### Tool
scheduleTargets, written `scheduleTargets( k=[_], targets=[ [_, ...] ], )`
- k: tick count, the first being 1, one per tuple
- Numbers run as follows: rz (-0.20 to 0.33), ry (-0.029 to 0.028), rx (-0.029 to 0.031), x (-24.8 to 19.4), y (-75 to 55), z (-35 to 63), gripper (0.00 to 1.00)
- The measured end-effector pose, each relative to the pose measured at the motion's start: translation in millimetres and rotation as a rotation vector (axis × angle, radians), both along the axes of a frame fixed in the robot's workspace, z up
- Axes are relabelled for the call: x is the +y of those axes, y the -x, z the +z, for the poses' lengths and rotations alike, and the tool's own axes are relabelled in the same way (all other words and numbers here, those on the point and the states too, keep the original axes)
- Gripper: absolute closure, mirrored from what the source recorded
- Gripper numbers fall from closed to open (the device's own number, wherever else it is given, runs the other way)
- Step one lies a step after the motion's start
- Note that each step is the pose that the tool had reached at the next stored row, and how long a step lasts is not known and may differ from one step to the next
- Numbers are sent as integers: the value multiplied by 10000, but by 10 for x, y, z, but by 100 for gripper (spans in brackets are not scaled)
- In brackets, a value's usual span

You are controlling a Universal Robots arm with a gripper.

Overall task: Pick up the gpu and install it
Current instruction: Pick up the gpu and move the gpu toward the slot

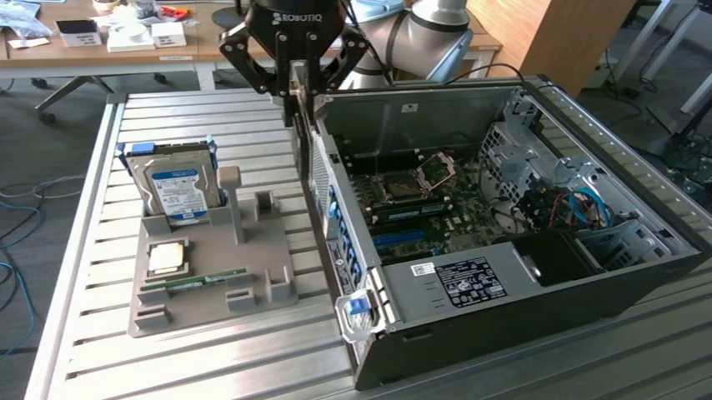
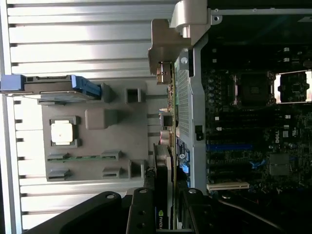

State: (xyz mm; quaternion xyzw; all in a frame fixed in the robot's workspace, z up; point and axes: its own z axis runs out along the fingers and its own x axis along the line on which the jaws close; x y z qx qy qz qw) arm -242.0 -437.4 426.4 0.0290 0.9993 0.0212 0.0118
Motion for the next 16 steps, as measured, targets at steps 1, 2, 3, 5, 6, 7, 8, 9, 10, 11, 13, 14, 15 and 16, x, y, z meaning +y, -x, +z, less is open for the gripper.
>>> scheduleTargets(
  k=[1,2,3,5,6,7,8,9,10,11,13,14,15,16],
  targets=[
    [0,-4,-1,0,-33,0,73],
    [-1,-5,1,0,-65,0,73],
    [-1,-6,1,1,-97,0,73],
    [-1,-7,1,1,-160,1,73],
    [0,-8,1,1,-191,0,73],
    [0,-9,-1,1,-224,0,73],
    [1,-9,0,1,-258,0,73],
    [-1,-9,0,1,-289,0,73],
    [-1,-10,-1,1,-318,0,73],
    [-1,-9,0,1,-345,0,73],
    [0,-9,0,2,-397,0,73],
    [1,-9,0,2,-425,0,73],
    [1,-8,1,2,-454,1,73],
    [-1,-9,0,2,-481,0,73]
  ],
)
